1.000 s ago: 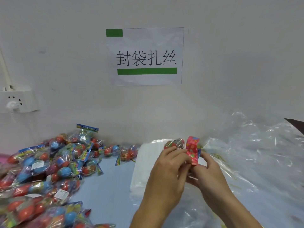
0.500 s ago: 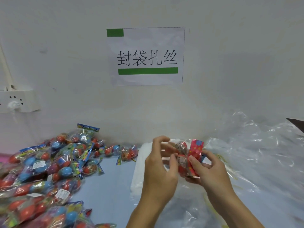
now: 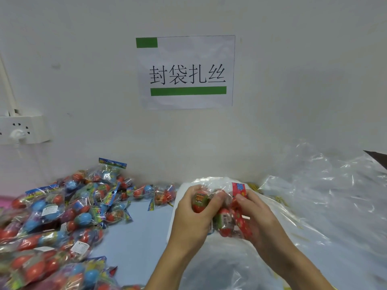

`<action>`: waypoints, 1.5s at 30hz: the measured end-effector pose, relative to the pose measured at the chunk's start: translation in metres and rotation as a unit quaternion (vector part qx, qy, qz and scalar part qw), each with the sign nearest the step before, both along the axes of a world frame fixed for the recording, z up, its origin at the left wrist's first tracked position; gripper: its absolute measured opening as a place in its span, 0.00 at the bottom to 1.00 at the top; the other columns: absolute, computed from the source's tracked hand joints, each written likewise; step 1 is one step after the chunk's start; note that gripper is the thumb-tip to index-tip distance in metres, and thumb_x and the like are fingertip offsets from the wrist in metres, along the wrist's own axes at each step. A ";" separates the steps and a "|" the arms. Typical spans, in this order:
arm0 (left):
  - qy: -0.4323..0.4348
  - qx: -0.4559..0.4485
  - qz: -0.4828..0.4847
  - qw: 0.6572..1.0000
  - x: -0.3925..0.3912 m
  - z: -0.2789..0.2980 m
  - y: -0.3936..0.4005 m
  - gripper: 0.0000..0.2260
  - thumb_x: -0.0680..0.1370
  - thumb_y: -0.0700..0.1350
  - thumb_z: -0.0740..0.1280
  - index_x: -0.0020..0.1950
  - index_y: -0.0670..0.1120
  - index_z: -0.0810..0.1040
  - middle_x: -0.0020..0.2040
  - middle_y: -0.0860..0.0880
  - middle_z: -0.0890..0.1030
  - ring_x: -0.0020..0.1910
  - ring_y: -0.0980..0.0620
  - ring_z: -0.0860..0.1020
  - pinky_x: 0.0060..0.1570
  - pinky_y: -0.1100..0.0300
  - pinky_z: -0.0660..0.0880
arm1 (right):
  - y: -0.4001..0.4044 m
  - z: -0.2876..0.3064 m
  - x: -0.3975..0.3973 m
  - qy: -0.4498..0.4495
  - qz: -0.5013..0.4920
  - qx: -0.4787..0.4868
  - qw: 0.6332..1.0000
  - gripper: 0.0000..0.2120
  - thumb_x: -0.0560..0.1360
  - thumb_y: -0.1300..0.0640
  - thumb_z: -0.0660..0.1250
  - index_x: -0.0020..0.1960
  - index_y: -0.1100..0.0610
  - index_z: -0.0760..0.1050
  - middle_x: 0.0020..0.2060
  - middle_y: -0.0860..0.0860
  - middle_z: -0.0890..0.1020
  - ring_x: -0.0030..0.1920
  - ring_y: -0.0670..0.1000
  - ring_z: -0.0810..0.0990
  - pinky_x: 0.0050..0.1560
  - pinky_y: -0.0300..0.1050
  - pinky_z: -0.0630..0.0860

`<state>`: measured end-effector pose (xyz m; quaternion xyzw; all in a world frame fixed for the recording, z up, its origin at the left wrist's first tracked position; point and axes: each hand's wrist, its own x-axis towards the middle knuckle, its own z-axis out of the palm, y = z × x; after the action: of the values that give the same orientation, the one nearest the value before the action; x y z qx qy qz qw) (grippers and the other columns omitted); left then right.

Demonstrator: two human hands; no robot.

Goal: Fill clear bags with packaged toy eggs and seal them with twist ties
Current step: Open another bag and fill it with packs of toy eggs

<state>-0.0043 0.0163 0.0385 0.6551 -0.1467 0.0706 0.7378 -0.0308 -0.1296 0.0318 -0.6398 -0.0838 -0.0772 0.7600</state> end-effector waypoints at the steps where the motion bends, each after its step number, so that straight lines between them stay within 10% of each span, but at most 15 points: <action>1: -0.018 0.013 0.000 1.000 0.000 0.000 0.000 0.18 0.67 0.60 0.74 0.53 0.56 0.80 0.47 0.52 0.85 0.46 0.53 0.85 0.40 0.63 0.81 | 0.001 0.000 -0.001 -0.008 0.002 0.001 1.000 0.14 0.75 0.44 0.71 0.55 0.51 0.80 0.50 0.57 0.86 0.49 0.60 0.86 0.43 0.52 0.82; 6: -0.053 0.064 0.011 0.996 -0.002 -0.002 -0.004 0.22 0.70 0.65 0.65 0.58 0.55 0.77 0.50 0.57 0.84 0.51 0.59 0.83 0.48 0.64 0.80 | 0.006 -0.003 0.001 -0.046 -0.055 -0.057 0.996 0.20 0.69 0.38 0.71 0.55 0.49 0.79 0.45 0.50 0.87 0.45 0.49 0.87 0.38 0.45 0.82; 12: 0.033 -0.013 -0.055 0.998 -0.003 0.008 -0.005 0.25 0.72 0.64 0.62 0.57 0.47 0.79 0.50 0.47 0.85 0.49 0.49 0.85 0.43 0.55 0.82 | 0.010 -0.004 0.003 -0.095 -0.159 -0.118 0.976 0.15 0.71 0.34 0.67 0.48 0.43 0.75 0.41 0.50 0.85 0.42 0.53 0.85 0.46 0.60 0.83; 18: 0.038 -0.037 0.034 0.998 -0.002 0.006 -0.018 0.11 0.77 0.59 0.66 0.52 0.54 0.79 0.38 0.55 0.82 0.39 0.59 0.81 0.39 0.61 0.78 | 0.019 -0.003 0.001 -0.144 -0.201 -0.181 0.952 0.05 0.76 0.40 0.64 0.49 0.39 0.70 0.33 0.45 0.84 0.29 0.46 0.82 0.30 0.38 0.77; 23: -0.009 -0.002 0.132 0.991 0.000 0.003 -0.013 0.05 0.81 0.56 0.62 0.49 0.60 0.77 0.43 0.71 0.79 0.43 0.70 0.79 0.37 0.73 0.74 | 0.026 0.003 -0.005 -0.156 -0.142 -0.151 0.966 0.06 0.74 0.43 0.67 0.49 0.41 0.77 0.39 0.44 0.84 0.37 0.44 0.84 0.34 0.31 0.77; 29: -0.056 0.077 0.151 0.984 0.006 -0.002 -0.005 0.16 0.78 0.66 0.59 0.54 0.61 0.79 0.48 0.61 0.83 0.50 0.58 0.82 0.55 0.51 0.79 | 0.020 0.001 -0.002 -0.124 -0.143 -0.133 0.973 0.04 0.80 0.54 0.66 0.53 0.49 0.79 0.43 0.44 0.85 0.45 0.43 0.85 0.43 0.32 0.77; 37: -0.087 0.053 0.024 0.994 -0.006 0.008 -0.006 0.26 0.69 0.69 0.68 0.63 0.60 0.70 0.49 0.66 0.81 0.49 0.62 0.82 0.46 0.65 0.80 | 0.016 0.003 0.000 -0.097 -0.241 -0.126 0.957 0.04 0.82 0.52 0.62 0.53 0.45 0.75 0.42 0.39 0.82 0.42 0.43 0.83 0.42 0.47 0.82; 45: -0.022 0.004 0.028 0.999 0.004 0.007 -0.001 0.12 0.78 0.52 0.68 0.61 0.53 0.80 0.54 0.52 0.84 0.54 0.54 0.83 0.46 0.62 0.81 | 0.014 0.006 -0.001 -0.066 -0.169 -0.050 0.982 0.10 0.81 0.59 0.66 0.48 0.44 0.80 0.42 0.46 0.85 0.46 0.47 0.86 0.45 0.49 0.84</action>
<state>-0.0003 0.0149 0.0460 0.6603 -0.1444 0.1051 0.7295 -0.0317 -0.1158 0.0378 -0.6755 -0.0282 -0.2422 0.6959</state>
